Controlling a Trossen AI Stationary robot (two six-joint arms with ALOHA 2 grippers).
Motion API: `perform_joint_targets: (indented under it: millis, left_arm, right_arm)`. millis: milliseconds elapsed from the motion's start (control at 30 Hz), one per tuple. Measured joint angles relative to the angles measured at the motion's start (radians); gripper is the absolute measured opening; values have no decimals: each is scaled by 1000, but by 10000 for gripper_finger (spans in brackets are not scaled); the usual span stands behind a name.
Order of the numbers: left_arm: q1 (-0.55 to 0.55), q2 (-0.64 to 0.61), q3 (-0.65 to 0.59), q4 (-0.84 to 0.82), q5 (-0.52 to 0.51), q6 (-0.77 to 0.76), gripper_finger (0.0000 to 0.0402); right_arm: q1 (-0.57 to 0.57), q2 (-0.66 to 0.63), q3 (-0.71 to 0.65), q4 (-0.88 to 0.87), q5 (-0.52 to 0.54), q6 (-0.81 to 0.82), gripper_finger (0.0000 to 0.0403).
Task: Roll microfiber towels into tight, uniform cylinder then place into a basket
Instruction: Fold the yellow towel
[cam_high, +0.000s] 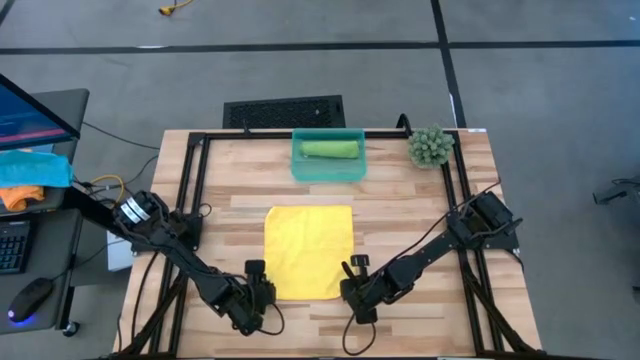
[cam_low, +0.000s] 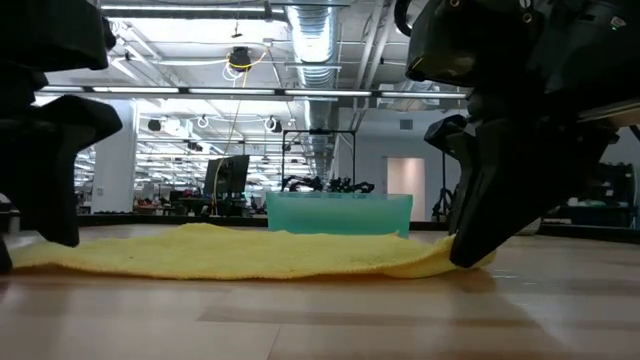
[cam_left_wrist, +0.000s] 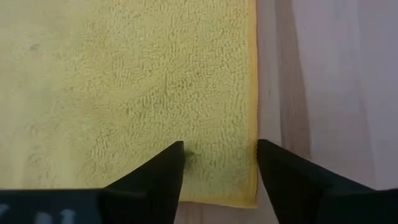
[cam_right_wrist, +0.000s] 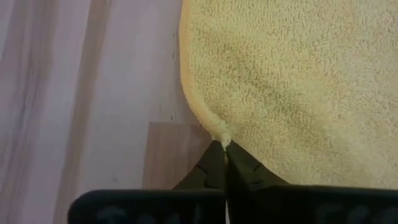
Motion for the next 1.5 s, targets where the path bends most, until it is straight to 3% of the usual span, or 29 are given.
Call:
perform_joint_targets:
  millis: [200, 467, 800, 933, 1100, 1300, 1500]
  left_arm:
    - [13, -5, -37, 28, 36, -32, 152]
    - [-6, 2, -10, 41, 60, 57, 10]
    - [-41, 5, 120, -170, 75, 44, 2]
    - [-58, 5, 182, -267, 53, 43, 1]
    - [-72, 5, 283, -427, -27, 59, 1]
    - [-63, 4, 366, -598, -194, 130, 0]
    - [27, 3, 368, -694, -215, 141, 0]
  right_arm:
    - [0, 0, 1, 0, 0, 7, 20]
    - [16, -1, 2, 1, 0, 10, 7]
    - [93, -2, 153, -160, 9, 51, 6]
    - [140, -2, 231, -205, 72, 51, 12]
    - [187, -2, 301, -284, 156, 51, 7]
    - [205, -2, 323, -364, 243, 60, 12]
    - [179, -2, 324, -520, 333, 172, 6]
